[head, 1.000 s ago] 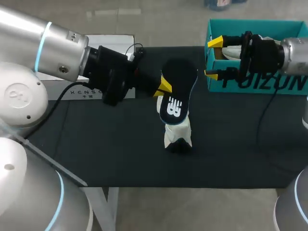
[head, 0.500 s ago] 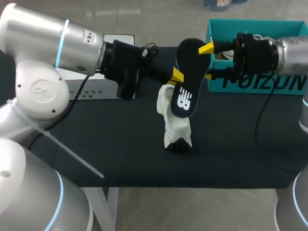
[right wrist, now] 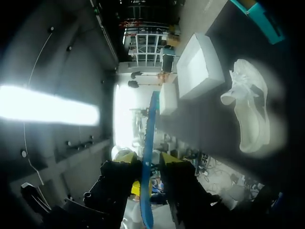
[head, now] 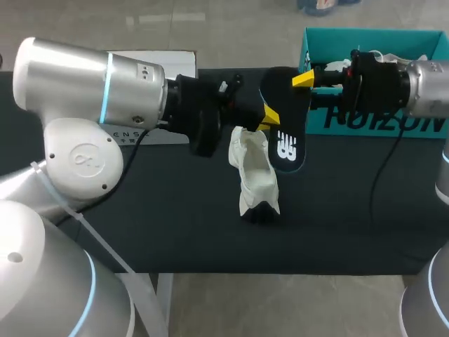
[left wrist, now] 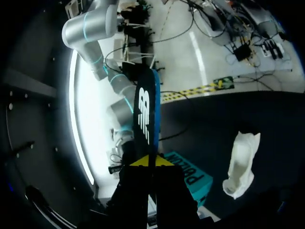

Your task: Take the shoe out of the shoebox, open the shoe tongue, remove and reinsert the insole, then place the shoe into the shoebox

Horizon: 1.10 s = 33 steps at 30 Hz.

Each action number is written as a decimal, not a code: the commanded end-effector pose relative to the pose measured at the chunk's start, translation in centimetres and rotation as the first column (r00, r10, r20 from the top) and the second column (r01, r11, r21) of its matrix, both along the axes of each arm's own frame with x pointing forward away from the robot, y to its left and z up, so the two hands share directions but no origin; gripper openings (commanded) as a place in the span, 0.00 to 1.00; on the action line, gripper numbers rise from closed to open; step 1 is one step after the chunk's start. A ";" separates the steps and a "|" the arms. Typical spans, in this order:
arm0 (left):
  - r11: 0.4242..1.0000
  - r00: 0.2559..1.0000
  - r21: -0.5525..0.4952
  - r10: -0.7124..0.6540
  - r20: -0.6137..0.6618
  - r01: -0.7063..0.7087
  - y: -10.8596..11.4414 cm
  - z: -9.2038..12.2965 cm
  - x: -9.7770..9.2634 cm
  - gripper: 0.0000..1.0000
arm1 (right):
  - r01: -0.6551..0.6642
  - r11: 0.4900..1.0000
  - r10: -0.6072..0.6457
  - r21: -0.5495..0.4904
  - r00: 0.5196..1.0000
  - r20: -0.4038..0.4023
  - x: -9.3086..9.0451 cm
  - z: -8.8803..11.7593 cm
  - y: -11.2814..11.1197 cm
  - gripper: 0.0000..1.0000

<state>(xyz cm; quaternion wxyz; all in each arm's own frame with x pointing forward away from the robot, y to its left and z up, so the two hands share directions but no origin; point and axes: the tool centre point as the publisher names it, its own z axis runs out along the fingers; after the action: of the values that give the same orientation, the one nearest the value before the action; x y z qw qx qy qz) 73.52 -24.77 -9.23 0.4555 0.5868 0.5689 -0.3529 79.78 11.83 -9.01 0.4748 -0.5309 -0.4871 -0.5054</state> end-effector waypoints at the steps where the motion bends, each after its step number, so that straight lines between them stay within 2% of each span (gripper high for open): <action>1: 1.000 1.000 -0.006 0.005 -0.016 -0.005 -0.7 0.1 0.0 0.00 | 0.009 1.000 -0.009 -0.002 1.000 0.005 -0.3 0.0 0.1 0.00; 6: 1.000 0.999 0.022 0.008 -0.042 -0.007 -0.4 0.0 -0.3 0.00 | 0.018 1.000 -0.018 0.000 1.000 0.006 -0.4 -0.2 0.0 0.00; 7: 1.000 0.999 0.028 0.011 -0.037 -0.009 -0.2 0.0 -0.3 0.03 | 0.021 1.000 -0.021 0.000 1.000 0.005 -0.4 -0.2 0.0 0.00; 8: 0.999 0.999 0.039 0.018 -0.040 -0.017 0.0 0.0 -0.3 0.33 | 0.022 1.000 -0.022 -0.001 1.000 0.006 -0.3 -0.3 -0.1 0.00; 9: 0.998 0.998 0.055 0.024 -0.050 -0.021 0.2 0.0 -0.3 0.70 | 0.024 1.000 -0.023 -0.004 1.000 0.006 -0.3 -0.4 -0.2 0.00; 10: 0.995 0.997 0.091 0.042 -0.062 -0.037 0.5 0.0 -0.2 1.00 | 0.026 1.000 -0.026 -0.007 1.000 0.008 -0.3 -0.5 -0.2 0.00; 12: 0.981 0.993 0.195 0.045 -0.111 -0.022 1.3 0.2 -0.2 1.00 | 0.028 0.999 -0.027 -0.021 1.000 0.011 -0.2 -1.0 -0.4 0.00; 15: 0.906 0.983 0.423 0.067 -0.170 0.012 2.6 0.6 -0.3 1.00 | 0.029 0.998 -0.028 -0.062 1.000 0.014 0.0 -2.0 -0.4 0.00; 21: 0.738 0.966 0.674 0.137 -0.218 0.047 3.3 2.5 -0.4 1.00 | 0.008 0.994 -0.008 -0.109 1.000 0.001 0.1 -3.6 0.0 0.00; 28: 0.537 0.960 0.840 0.187 -0.208 0.077 3.1 4.2 -0.3 1.00 | -0.019 0.989 0.020 -0.149 1.000 0.005 0.1 -5.2 0.9 0.00; 33: 0.454 0.966 0.887 0.180 -0.185 0.086 2.7 5.3 0.7 1.00 | -0.017 0.989 0.017 -0.147 1.000 -0.002 0.5 -6.3 1.4 0.00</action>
<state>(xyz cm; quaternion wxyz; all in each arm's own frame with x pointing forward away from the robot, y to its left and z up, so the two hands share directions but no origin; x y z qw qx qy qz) 73.25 -21.26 -4.78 0.2684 0.6139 0.6888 -0.2769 79.74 12.53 -14.72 0.4362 -0.5622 -0.5283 -0.4632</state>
